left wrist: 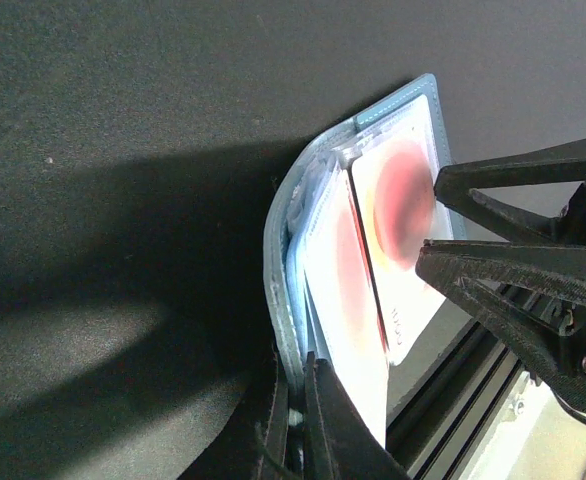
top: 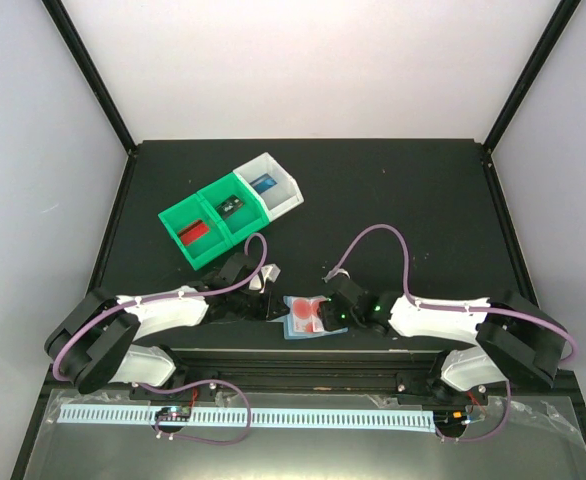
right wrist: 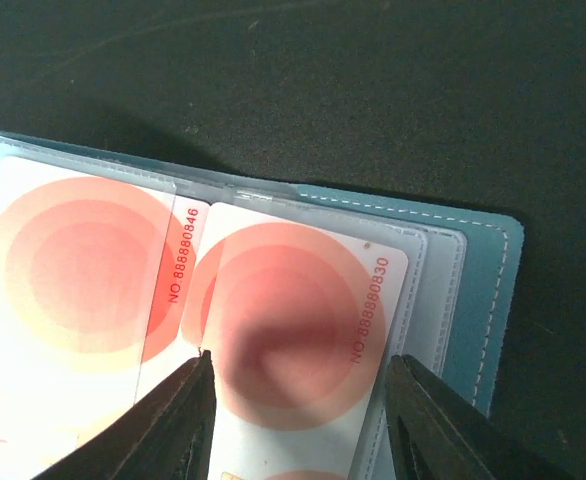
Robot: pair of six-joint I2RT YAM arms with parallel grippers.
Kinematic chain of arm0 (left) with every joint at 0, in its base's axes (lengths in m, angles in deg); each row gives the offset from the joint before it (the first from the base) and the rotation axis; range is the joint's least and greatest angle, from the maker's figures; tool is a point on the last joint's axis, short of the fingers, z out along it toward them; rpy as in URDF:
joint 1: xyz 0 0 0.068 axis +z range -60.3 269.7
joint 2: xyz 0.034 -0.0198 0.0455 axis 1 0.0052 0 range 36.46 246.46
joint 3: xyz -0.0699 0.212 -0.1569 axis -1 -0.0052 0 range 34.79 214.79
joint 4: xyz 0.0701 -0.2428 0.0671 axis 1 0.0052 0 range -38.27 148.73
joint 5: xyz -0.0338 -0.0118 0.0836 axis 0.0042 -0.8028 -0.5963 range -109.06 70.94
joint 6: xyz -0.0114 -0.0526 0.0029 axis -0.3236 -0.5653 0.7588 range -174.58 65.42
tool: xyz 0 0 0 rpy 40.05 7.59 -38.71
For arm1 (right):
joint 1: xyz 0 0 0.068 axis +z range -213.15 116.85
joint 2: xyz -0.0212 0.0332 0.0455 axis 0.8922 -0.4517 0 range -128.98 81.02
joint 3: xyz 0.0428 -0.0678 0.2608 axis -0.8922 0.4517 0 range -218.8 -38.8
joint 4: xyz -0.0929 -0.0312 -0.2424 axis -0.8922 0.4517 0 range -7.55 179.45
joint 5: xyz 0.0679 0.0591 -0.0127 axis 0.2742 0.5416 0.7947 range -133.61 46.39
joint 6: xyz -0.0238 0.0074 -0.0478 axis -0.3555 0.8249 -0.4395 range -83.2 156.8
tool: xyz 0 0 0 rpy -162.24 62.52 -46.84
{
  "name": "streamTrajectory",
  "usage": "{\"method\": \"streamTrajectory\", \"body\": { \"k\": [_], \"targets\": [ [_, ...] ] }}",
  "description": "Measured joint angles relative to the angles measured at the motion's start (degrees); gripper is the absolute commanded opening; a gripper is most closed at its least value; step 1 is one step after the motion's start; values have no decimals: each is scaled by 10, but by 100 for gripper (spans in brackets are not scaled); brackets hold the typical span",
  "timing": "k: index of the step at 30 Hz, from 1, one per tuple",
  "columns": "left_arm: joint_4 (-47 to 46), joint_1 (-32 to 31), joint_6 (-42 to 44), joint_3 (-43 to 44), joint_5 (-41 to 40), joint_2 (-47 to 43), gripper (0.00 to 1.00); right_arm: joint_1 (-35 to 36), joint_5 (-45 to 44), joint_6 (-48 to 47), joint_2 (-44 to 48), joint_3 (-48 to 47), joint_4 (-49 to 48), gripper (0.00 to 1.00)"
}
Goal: Take the credit cards out of the card holder
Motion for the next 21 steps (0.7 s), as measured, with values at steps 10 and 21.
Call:
{"method": "streamTrajectory", "body": {
  "k": [10,21],
  "targets": [
    [1,0,0,0,-4,0,2,-2,31,1,16,10,-38,49],
    [3,-1,0,0,-17,0,20,-11,43,5,41,14,-51,48]
  ]
}}
